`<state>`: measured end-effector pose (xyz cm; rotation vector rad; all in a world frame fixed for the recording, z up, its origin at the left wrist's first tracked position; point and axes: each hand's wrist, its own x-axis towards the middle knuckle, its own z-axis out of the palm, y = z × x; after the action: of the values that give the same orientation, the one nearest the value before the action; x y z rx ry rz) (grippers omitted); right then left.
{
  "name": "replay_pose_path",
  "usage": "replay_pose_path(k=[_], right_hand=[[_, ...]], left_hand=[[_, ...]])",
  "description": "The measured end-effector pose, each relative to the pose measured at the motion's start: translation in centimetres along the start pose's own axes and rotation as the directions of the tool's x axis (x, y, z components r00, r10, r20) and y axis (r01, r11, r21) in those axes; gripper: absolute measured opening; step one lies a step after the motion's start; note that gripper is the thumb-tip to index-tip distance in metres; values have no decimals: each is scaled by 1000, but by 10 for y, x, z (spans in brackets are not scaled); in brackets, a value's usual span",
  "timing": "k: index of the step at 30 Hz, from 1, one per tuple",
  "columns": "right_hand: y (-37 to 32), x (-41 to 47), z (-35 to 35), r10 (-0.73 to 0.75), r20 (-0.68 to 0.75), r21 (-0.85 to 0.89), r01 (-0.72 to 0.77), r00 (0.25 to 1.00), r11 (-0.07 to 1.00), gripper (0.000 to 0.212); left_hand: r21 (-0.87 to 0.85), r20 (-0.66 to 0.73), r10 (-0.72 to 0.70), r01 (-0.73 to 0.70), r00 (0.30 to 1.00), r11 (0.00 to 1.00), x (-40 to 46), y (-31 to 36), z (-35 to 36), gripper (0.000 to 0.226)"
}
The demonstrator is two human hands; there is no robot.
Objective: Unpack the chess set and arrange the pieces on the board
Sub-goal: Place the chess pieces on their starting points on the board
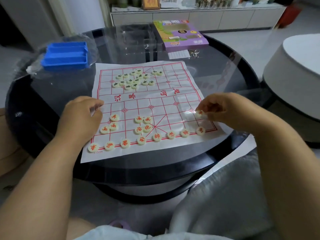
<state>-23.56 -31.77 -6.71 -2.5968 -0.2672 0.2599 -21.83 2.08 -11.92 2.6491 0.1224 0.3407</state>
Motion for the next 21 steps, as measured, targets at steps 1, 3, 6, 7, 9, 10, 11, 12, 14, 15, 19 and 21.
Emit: replay_pose_path(k=[1, 3, 6, 7, 9, 10, 11, 12, 14, 15, 19, 21], right_hand=[[2, -3, -2, 2, 13, -14, -1, 1000, 1000, 20], [7, -7, -6, 2, 26, -63, -1, 1000, 998, 18], [13, -11, -10, 6, 56, -104, 0, 998, 995, 16], [14, -11, -10, 3, 68, -118, 5, 998, 993, 16], [17, -13, -10, 3, 93, -151, 12, 996, 989, 17], [18, -14, -10, 5, 103, -166, 12, 995, 986, 18], [19, -14, -8, 6, 108, -178, 13, 994, 984, 19], [19, -14, -7, 7, 106, -186, 13, 994, 983, 20], [20, -14, -5, 2, 99, -184, 17, 995, 983, 21], [19, -13, -4, -4, 98, -179, 22, 995, 984, 22], [19, -14, -2, -23, 110, -153, 39, 994, 988, 20], [20, -14, -3, -20, 114, -145, 37, 993, 989, 19]], left_hand=[[3, -1, 3, -3, 1000, 1000, -1, 1, 0, 31], [11, -2, 14, -14, 1000, 1000, -1, 2, 0, 31], [16, -7, 19, -19, 1000, 1000, -1, 3, 0, 31], [16, -8, 15, -15, 1000, 1000, -1, 3, 0, 31], [15, -13, 14, -14, 1000, 1000, -1, 3, 1, 30], [17, -15, 15, -15, 1000, 1000, -2, 2, 1, 30], [19, -18, 14, -14, 1000, 1000, -1, 2, 1, 30], [20, -19, 12, -12, 1000, 1000, -1, 2, 1, 29], [25, -23, 10, -9, 1000, 1000, -1, 3, 1, 29], [26, -23, 9, -8, 1000, 1000, -1, 3, 1, 29], [14, -30, -4, 5, 1000, 1000, -2, 5, 1, 29], [18, -30, -5, 5, 1000, 1000, -2, 5, 1, 30]])
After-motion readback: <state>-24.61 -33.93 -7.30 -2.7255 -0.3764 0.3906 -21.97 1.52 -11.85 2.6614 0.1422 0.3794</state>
